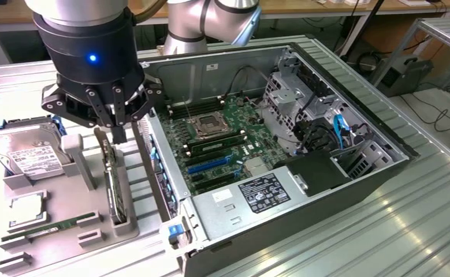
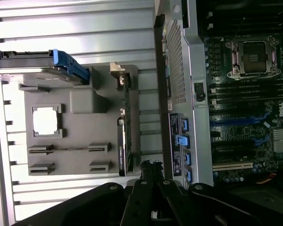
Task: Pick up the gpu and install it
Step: 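Reach for the gpu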
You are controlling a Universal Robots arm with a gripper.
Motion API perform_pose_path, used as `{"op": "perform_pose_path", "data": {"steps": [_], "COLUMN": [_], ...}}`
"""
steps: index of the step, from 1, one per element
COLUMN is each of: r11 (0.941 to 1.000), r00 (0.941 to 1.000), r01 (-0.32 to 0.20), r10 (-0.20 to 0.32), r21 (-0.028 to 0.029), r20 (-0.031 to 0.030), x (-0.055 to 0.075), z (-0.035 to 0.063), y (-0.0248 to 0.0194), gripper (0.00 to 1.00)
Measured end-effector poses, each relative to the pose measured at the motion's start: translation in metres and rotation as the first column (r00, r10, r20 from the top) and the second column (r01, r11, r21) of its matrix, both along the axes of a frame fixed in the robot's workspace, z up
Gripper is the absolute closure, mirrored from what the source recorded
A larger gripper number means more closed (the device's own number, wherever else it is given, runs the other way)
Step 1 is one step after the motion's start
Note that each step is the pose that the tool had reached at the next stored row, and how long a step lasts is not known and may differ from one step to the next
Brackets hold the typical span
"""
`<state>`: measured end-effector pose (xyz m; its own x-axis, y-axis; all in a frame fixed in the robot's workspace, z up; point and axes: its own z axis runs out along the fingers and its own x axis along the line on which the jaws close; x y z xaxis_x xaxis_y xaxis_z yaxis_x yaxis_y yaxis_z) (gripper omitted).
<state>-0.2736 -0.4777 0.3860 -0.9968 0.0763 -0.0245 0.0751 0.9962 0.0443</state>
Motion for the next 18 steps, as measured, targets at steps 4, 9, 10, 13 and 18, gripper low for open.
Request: {"op": "perform_pose_path", "data": {"steps": [4, 9, 10, 13, 18], "r11": [1.0000, 1.0000, 1.0000, 1.0000, 1.0000], "r00": [1.0000, 1.0000, 1.0000, 1.0000, 1.0000], "r01": [0.000, 0.000, 0.000, 0.000, 0.000], "r10": [0.000, 0.000, 0.000, 0.000, 0.000], "r21": [0.0000, 0.0001, 0.0001, 0.0000, 0.0001], "r20": [0.0000, 0.0001, 0.0001, 0.0000, 0.0001], "x": [0.000, 0.000, 0.000, 0.000, 0.000], "z": [-0.0002, -0.0004, -0.0004, -0.0004, -0.0005], "y": [-0.0052, -0.0098, -0.0108, -0.0139, -0.0160], "gripper": [0.89, 0.89, 0.89, 0.89, 0.89]}}
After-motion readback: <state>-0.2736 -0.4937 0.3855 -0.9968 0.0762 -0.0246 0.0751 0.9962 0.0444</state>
